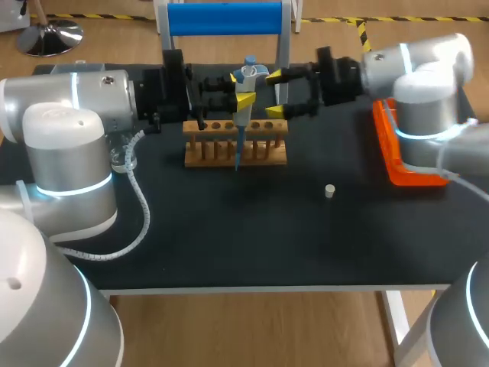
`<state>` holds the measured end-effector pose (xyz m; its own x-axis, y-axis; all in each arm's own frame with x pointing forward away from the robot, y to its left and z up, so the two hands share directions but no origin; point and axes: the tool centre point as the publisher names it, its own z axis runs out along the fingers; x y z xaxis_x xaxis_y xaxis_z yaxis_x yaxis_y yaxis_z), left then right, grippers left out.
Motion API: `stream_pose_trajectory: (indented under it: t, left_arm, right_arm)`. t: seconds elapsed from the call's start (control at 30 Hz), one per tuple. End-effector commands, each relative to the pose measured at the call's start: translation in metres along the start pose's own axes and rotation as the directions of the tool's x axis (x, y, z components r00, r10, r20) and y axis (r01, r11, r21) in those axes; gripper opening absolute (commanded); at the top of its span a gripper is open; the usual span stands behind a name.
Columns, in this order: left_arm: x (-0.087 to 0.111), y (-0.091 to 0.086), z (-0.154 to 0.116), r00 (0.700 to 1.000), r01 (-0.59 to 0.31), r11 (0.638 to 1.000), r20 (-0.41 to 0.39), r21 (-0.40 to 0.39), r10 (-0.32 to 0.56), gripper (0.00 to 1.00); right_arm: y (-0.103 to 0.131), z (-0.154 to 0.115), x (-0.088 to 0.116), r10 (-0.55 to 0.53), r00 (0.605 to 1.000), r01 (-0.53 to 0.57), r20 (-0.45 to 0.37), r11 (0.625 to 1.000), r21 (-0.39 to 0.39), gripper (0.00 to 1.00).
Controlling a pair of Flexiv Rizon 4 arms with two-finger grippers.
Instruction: Invert the test tube, pick up the pipette, mount the tip to pipette, aspirate from beaker and dispense into the tube, eject the tip, return the pipette, and cap with the stopper.
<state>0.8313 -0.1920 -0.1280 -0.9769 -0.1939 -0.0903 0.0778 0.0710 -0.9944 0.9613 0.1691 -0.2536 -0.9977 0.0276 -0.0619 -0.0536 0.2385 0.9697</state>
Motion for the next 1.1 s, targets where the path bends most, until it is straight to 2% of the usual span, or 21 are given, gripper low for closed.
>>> stream_pose_trajectory:
  t: [0.03, 0.17, 0.33, 0.53, 0.6, 1.1]
  left_arm:
    - [0.000, 0.000, 0.001, 1.000, 0.000, 1.000, 0.003, 0.000, 0.000, 0.00]
    - [0.000, 0.000, 0.001, 1.000, 0.000, 1.000, 0.003, 0.000, 0.000, 0.00]
    - [0.000, 0.000, 0.001, 1.000, 0.000, 1.000, 0.003, 0.000, 0.000, 0.00]
    - [0.000, 0.000, 0.001, 1.000, 0.000, 1.000, 0.003, 0.000, 0.000, 0.00]
    - [0.000, 0.000, 0.001, 1.000, 0.000, 1.000, 0.003, 0.000, 0.000, 0.00]
    - [0.000, 0.000, 0.001, 1.000, 0.000, 1.000, 0.003, 0.000, 0.000, 0.00]
  right_arm:
    - [0.013, -0.068, 0.024, 0.003, 1.000, -0.002, 0.008, 0.998, -0.070, 1.00]
    - [0.025, -0.074, 0.042, 0.013, 1.000, -0.015, -0.017, 0.994, -0.110, 1.00]
    - [0.034, -0.073, 0.066, -0.003, 0.999, -0.003, -0.047, 0.992, -0.125, 1.00]
    - [0.046, -0.067, 0.089, 0.005, 0.997, -0.018, -0.075, 0.983, -0.185, 1.00]
    - [0.049, -0.061, 0.096, -0.004, 0.997, -0.009, -0.072, 0.984, -0.180, 1.00]
    - [0.072, -0.024, 0.123, 0.010, 0.997, -0.029, -0.082, 0.972, -0.233, 1.00]
